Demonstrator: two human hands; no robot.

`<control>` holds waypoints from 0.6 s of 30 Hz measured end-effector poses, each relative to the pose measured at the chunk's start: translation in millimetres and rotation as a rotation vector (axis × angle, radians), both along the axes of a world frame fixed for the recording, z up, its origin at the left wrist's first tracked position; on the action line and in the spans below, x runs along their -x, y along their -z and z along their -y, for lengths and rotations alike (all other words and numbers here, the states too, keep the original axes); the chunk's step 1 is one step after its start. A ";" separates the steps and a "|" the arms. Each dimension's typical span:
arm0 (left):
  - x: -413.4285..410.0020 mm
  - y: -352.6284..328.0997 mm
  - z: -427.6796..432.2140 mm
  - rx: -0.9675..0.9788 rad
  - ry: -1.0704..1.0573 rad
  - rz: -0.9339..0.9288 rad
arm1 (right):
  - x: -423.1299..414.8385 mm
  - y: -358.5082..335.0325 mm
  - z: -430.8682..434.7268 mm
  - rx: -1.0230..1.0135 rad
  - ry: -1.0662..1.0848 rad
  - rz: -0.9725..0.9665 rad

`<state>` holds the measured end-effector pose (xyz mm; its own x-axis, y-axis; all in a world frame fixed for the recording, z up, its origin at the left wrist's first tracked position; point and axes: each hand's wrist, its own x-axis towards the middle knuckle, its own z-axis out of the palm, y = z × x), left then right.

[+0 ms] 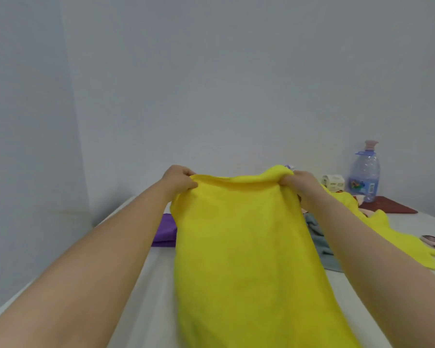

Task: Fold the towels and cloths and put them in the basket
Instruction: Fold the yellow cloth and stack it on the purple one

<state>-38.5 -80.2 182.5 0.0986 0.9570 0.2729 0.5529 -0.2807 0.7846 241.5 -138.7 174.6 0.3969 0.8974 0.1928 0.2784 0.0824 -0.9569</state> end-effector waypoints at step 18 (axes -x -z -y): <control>-8.9 129.6 -76.9 0.197 -0.216 -0.125 | -32.2 104.5 -62.3 0.444 -0.037 -0.121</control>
